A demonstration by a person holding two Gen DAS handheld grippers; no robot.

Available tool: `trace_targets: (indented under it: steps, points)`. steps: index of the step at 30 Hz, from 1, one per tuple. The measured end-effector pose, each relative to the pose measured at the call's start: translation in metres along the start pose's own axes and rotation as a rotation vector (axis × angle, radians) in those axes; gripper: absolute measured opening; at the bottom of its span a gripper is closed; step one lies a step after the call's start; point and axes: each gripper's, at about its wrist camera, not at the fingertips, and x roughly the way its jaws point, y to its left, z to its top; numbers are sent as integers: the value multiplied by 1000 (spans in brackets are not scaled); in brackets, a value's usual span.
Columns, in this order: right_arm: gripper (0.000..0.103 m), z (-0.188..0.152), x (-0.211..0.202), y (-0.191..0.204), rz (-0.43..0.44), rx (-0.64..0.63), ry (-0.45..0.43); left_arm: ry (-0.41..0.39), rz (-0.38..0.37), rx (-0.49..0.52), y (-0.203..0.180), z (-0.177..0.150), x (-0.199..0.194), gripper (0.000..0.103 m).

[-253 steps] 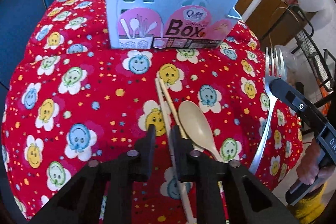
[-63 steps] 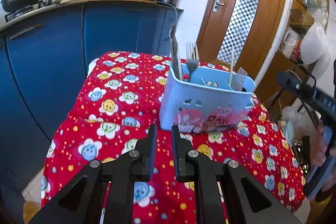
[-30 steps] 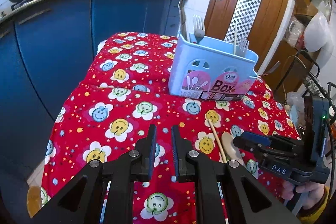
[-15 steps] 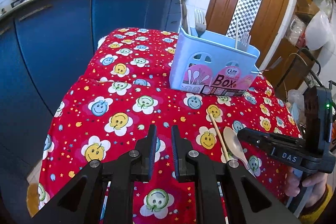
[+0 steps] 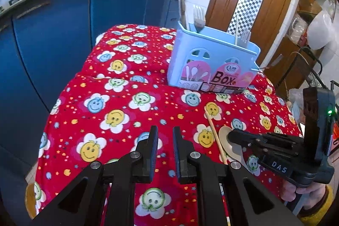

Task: Organize utensils
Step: 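Grasp the chopstick with the left tool while the right tool grasps the wooden spoon, then lower the chopstick and wooden spoon into the blue caddy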

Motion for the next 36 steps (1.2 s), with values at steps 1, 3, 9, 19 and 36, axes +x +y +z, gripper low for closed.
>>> trace_targets:
  steps: [1,3,9,19,36]
  points:
    - [4,-1,-3,-1,3,4,-11,6,-4,4,-2,0,1,14]
    - [4,-2,-13,-5,3,17,-49,20,-17,15,-8,1,5,14]
    - [4,-2,-52,-18,-35,53,-191,88,-72,48,-32,4,21,14]
    - [4,-6,-98,-34,-100,44,-347,255,-78,111,-72,13,62,14]
    - [4,-11,-110,-49,-73,70,-399,330,-35,96,-76,17,77,14]
